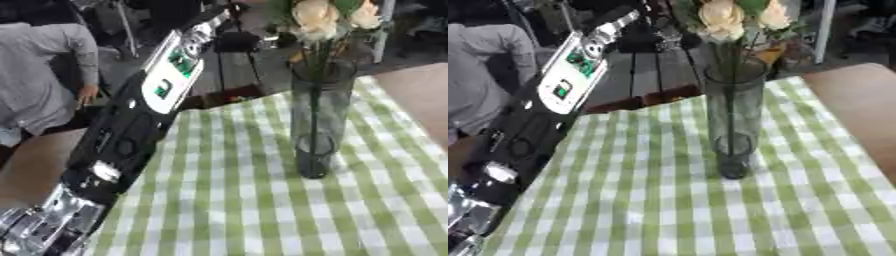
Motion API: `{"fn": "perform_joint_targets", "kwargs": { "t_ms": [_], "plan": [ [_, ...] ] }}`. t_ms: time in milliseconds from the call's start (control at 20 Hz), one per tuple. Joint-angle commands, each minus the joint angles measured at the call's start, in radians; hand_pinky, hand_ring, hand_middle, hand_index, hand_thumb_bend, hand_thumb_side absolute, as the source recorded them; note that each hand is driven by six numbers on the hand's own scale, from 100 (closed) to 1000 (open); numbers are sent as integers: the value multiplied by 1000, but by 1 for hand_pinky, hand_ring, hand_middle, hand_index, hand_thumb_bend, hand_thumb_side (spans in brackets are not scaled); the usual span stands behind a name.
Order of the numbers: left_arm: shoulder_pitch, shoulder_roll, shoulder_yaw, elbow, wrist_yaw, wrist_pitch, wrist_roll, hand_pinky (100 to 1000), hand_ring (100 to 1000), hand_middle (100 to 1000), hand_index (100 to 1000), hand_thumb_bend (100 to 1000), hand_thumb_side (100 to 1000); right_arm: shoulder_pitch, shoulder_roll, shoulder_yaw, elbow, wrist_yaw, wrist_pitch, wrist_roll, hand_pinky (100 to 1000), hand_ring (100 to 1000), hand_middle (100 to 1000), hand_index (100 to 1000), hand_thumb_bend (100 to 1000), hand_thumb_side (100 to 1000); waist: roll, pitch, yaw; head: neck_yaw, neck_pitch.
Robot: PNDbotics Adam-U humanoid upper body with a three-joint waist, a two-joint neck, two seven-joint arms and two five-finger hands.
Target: Arrange flowers into the vase.
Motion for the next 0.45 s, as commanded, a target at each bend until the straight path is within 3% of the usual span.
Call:
{"fn": "perform_joint_targets", "kwargs": {
  "t_ms": [50,450],
  "plan": [
    [2,68,0,-87,-12,-9,-11,962,960,962,1000,995,718,-3,-37,-11,-16,3,-5,-12,690,774,818,884,100,1000,-19,-22,7,6,14],
    [152,222,26,-429,15,-16,18,942,932,929,1000,991,754,18,-41,-20,-16,13,-9,-30,690,774,817,884,100,1000,-33,-35,52,11,36]
  ]
}}
